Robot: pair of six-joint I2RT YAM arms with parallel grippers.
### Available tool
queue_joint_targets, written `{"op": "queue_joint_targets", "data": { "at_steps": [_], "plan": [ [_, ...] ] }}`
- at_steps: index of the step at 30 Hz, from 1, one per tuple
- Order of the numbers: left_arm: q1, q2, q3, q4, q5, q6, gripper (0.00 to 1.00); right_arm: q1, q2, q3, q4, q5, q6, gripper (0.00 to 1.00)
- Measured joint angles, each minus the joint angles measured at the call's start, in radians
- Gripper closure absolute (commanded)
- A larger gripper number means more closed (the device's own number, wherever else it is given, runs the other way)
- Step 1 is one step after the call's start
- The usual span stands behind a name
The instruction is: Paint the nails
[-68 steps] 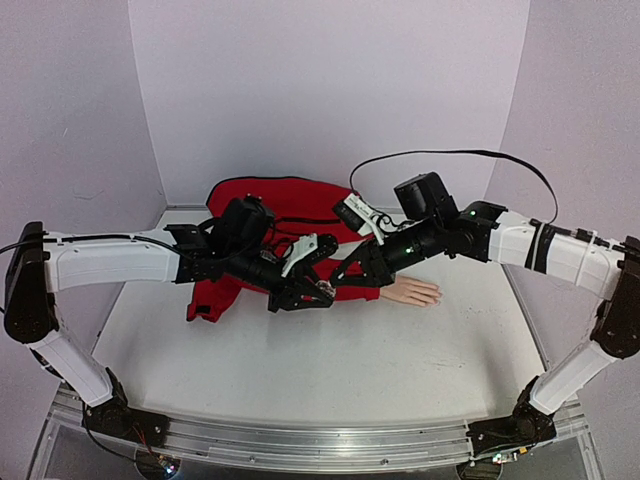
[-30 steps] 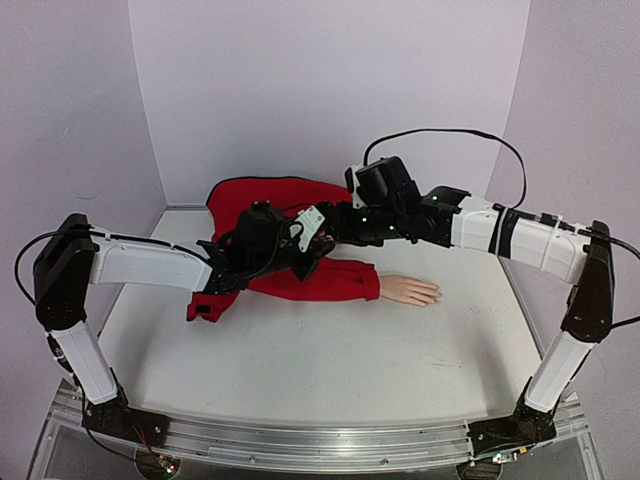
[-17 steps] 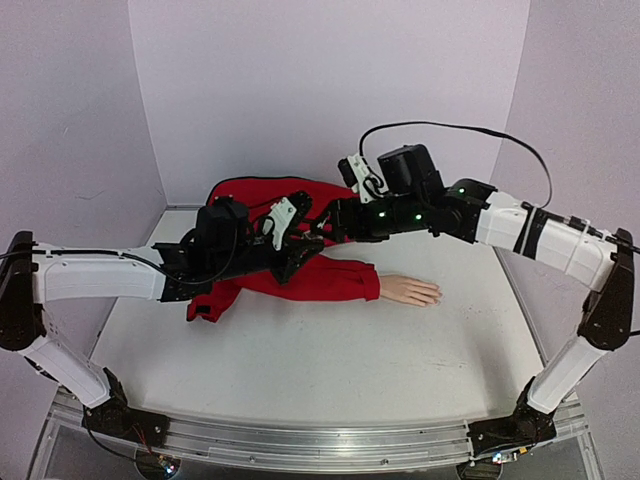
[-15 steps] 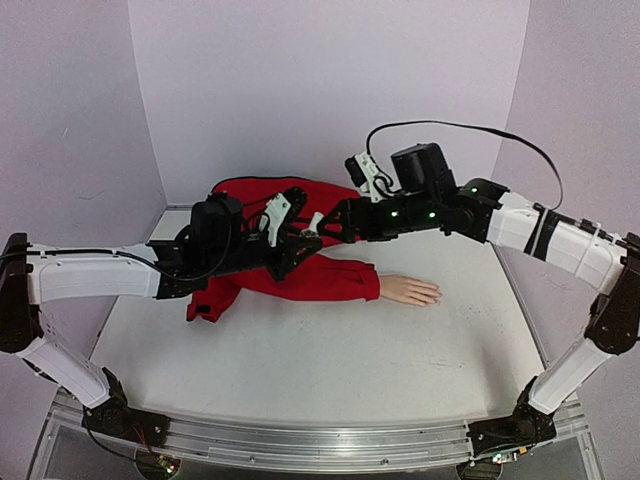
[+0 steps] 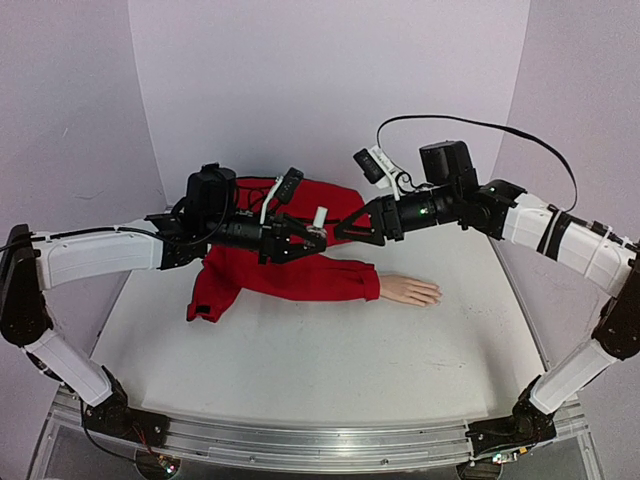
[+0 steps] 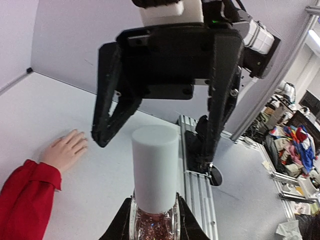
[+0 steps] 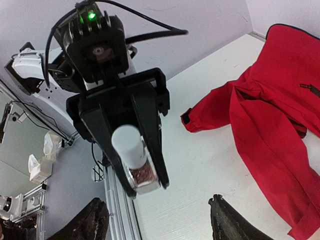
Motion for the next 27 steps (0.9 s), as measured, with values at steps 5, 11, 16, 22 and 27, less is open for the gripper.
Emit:
{"op": "queue_joint_targets", "data": {
  "at_steps": [5,11,16,22,27],
  "plan": [
    [0.000,0.036,0.011,-0.002,0.124,-0.031,1.00,0.000,0.038,0.011,0.066,-0.075,0.008,0.33],
    [0.000,0.051,0.017,-0.009,0.187,-0.049,1.00,0.000,0.066,0.031,0.123,-0.169,0.034,0.48],
    [0.000,0.051,0.023,-0.009,0.202,-0.051,1.00,0.000,0.113,0.066,0.161,-0.235,0.065,0.64],
    [0.000,0.054,0.023,-0.010,0.204,-0.051,1.00,0.000,0.139,0.070,0.179,-0.279,0.089,0.85],
    [0.000,0.058,0.024,-0.009,0.202,-0.051,1.00,-0.002,0.142,0.072,0.188,-0.299,0.108,1.00]
  ]
}}
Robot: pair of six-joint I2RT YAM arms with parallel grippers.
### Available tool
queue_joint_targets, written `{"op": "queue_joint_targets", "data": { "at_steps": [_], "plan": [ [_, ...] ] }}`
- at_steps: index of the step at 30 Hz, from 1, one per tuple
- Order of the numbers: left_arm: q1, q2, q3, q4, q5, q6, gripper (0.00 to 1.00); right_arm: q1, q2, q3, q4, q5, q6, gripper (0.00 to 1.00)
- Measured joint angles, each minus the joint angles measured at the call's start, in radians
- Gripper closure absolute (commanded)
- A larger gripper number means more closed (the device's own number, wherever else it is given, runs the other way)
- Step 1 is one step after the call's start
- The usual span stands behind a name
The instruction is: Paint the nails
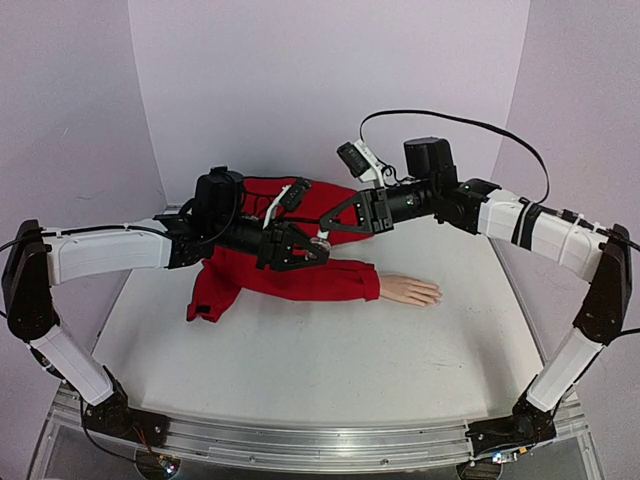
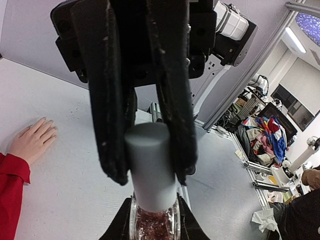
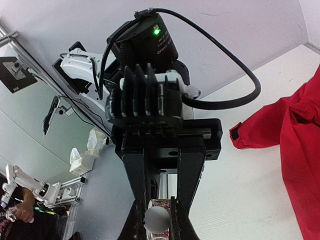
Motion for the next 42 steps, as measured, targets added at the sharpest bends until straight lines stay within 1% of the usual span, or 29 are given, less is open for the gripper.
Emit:
{"op": "queue_joint_targets", "data": {
  "at_steps": [4,7,10,13,16,19,20,21,23,24,26,27,30,32,34,36,40,42],
  "plan": [
    [0.000,0.000,0.011,-0.018,-0.024,0.000,1.00,-0.003,0.003,-0.009,0.018,0.000,0.000,1.00],
    [0.000,0.000,0.015,-0.037,-0.084,0.001,1.00,-0.007,0.003,-0.032,0.051,0.026,-0.003,1.00],
    [0.000,0.000,0.016,-0.082,-0.181,0.020,1.00,-0.008,0.003,-0.060,0.070,0.103,-0.002,1.00],
    [-0.005,0.006,0.030,-0.119,-0.322,0.058,1.00,-0.003,0.003,-0.075,0.087,0.221,0.018,1.00],
    [-0.013,0.027,0.049,-0.118,-0.488,0.107,1.00,0.027,0.004,-0.077,0.103,0.435,0.069,1.00],
    [-0.027,0.062,0.058,-0.095,-0.657,0.159,1.00,0.093,0.012,-0.072,0.100,0.736,0.168,1.00],
    [-0.034,0.078,0.066,-0.093,-0.705,0.173,1.00,0.120,0.021,-0.068,0.094,0.895,0.225,1.00],
    [-0.040,0.092,0.069,-0.087,-0.741,0.183,1.00,0.145,0.027,-0.066,0.090,0.956,0.245,1.00],
    [-0.056,0.122,0.072,-0.067,-0.816,0.201,1.00,0.188,0.054,-0.037,0.049,1.127,0.299,1.00],
    [-0.064,0.131,0.072,-0.062,-0.841,0.209,1.00,0.204,0.064,-0.028,0.034,1.187,0.316,1.00],
    [-0.076,0.138,0.072,-0.057,-0.871,0.214,1.00,0.222,0.069,-0.024,0.016,1.254,0.333,1.00],
    [-0.085,0.138,0.071,-0.054,-0.884,0.215,1.00,0.231,0.066,-0.023,0.007,1.281,0.341,0.98],
    [-0.095,0.132,0.055,-0.018,-0.895,0.209,1.00,0.241,0.048,-0.020,-0.010,1.306,0.325,0.76],
    [-0.098,0.114,0.034,-0.005,-0.892,0.205,1.00,0.242,0.037,-0.020,-0.019,1.277,0.299,0.56],
    [-0.098,0.085,0.020,0.011,-0.885,0.190,1.00,0.243,0.028,-0.020,-0.046,1.216,0.269,0.41],
    [-0.098,0.051,0.004,0.000,-0.863,0.182,1.00,0.237,0.011,-0.021,-0.054,1.157,0.222,0.30],
    [-0.095,0.002,0.001,-0.016,-0.800,0.161,1.00,0.179,-0.056,-0.047,-0.063,0.981,0.139,0.10],
    [-0.078,-0.017,0.001,-0.018,-0.747,0.146,1.00,0.130,-0.120,-0.094,-0.066,0.858,0.089,0.06]
  ]
}}
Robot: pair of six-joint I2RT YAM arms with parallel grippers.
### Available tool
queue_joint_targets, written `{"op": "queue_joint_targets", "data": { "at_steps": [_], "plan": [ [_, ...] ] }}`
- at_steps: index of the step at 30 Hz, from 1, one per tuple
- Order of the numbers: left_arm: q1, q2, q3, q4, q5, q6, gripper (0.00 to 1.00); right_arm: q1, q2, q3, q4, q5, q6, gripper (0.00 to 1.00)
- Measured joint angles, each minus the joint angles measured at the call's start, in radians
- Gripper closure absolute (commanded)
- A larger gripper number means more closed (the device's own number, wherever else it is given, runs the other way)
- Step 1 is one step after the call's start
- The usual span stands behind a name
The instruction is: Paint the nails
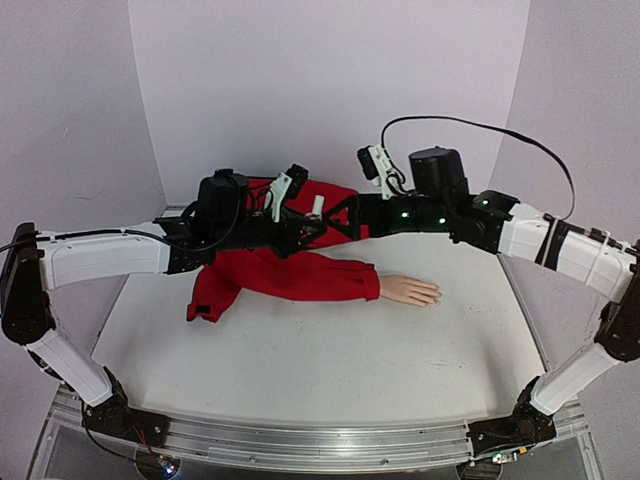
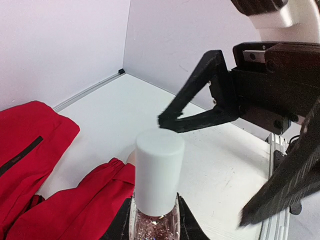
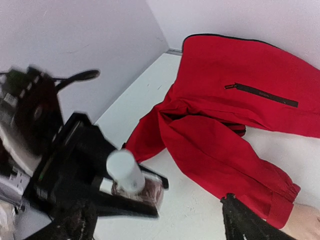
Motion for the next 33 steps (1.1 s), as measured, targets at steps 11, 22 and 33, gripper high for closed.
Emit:
{"op": "queue_joint_targets", "data": {
  "at_steps": [11,22,33],
  "plan": [
    [0.053,-0.020,0.008,-0.054,0.379,-0.071,1.00,-0.152,-0.049,-0.061,0.052,-0.498,-0.089,0.28],
    [0.053,0.034,0.060,-0.059,0.626,-0.124,1.00,-0.149,0.078,0.008,0.155,-0.784,-0.066,0.51],
    [0.052,0.058,0.078,-0.060,0.681,-0.130,1.00,-0.149,0.100,0.008,0.240,-0.895,-0.009,0.74]
  ]
}}
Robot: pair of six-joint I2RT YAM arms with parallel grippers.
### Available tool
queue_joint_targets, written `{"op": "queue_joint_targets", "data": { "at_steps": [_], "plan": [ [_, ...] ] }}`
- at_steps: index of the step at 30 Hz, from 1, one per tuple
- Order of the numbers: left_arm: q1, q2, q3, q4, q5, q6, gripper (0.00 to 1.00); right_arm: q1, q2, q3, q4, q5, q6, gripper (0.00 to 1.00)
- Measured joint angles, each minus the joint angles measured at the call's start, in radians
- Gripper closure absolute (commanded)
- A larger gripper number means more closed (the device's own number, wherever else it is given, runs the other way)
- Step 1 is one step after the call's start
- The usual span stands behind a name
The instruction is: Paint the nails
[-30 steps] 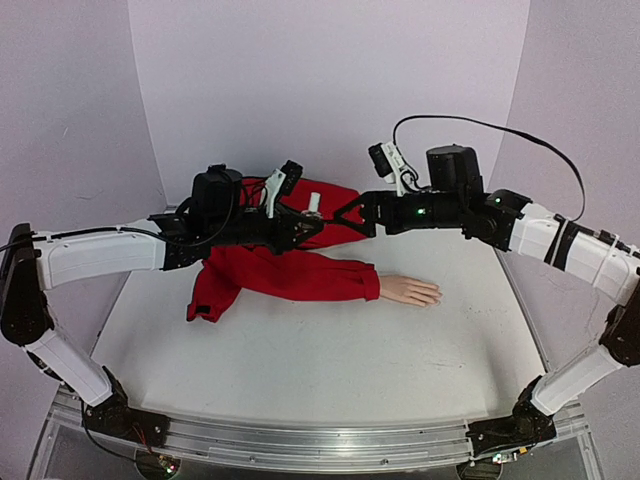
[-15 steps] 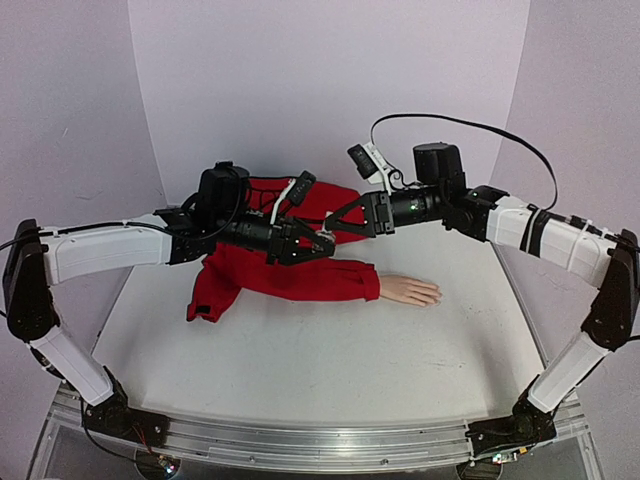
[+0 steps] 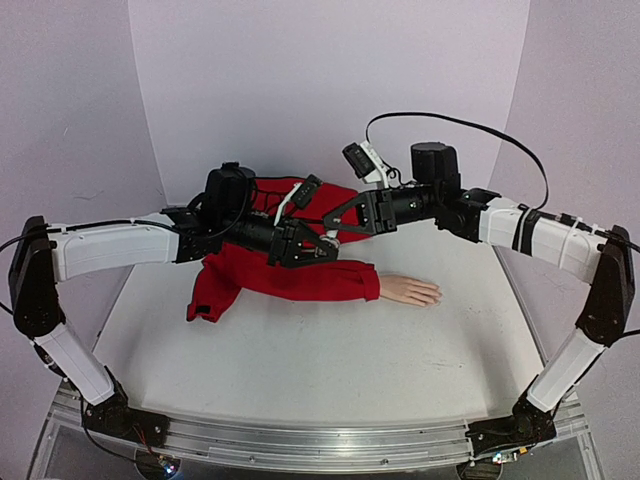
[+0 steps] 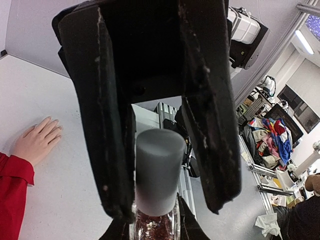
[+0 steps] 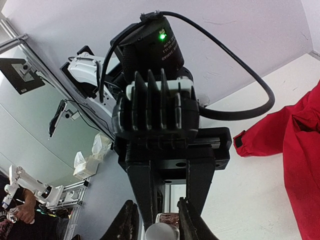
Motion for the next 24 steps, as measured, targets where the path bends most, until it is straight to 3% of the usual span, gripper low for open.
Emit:
{"op": "queue_joint_targets", "data": {
  "at_steps": [3,6,11,15,20,24],
  "plan": [
    [0.001,0.002,0.005,0.000,0.010,0.000,1.00,0.000,0.004,0.000,0.003,-0.005,0.003,0.84],
    [0.001,0.002,0.006,0.001,0.016,0.000,1.00,-0.001,0.006,0.000,0.007,-0.007,0.005,1.00],
    [0.002,0.002,0.009,-0.001,-0.005,0.002,1.00,-0.002,0.006,-0.003,0.015,0.008,0.006,1.00],
    [0.001,0.002,0.009,-0.029,-0.119,0.016,1.00,-0.005,0.006,-0.031,0.038,0.089,-0.001,1.00],
    [-0.012,0.002,0.011,-0.079,-0.362,0.069,1.00,0.017,0.006,-0.055,0.038,0.327,-0.003,1.00],
    [-0.021,0.041,0.061,-0.106,-0.578,0.125,1.00,0.107,0.010,-0.001,-0.047,0.763,0.038,1.00]
  ]
}}
